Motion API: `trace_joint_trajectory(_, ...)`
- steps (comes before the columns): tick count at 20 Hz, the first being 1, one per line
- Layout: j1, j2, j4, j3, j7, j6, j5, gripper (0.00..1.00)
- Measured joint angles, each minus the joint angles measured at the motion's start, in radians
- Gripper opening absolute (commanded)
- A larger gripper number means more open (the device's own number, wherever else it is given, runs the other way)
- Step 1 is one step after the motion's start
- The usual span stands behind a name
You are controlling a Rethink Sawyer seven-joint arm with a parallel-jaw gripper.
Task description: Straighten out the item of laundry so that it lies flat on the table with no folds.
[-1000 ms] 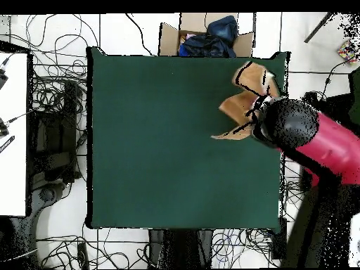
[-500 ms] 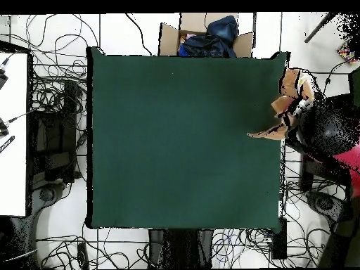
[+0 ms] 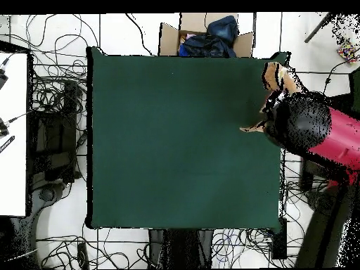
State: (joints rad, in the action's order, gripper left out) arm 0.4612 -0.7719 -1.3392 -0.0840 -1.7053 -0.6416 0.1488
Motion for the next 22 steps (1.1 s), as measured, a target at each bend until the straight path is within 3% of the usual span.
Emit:
trace_joint_trajectory(10, -0.1, 0.029, -0.1, 0.024, 0.0, 0.025, 0.05, 0.0)
trace_joint_trajectory(22, -0.105, 0.151, -0.216, 0.031, 0.0, -0.027, 0.016, 0.0)
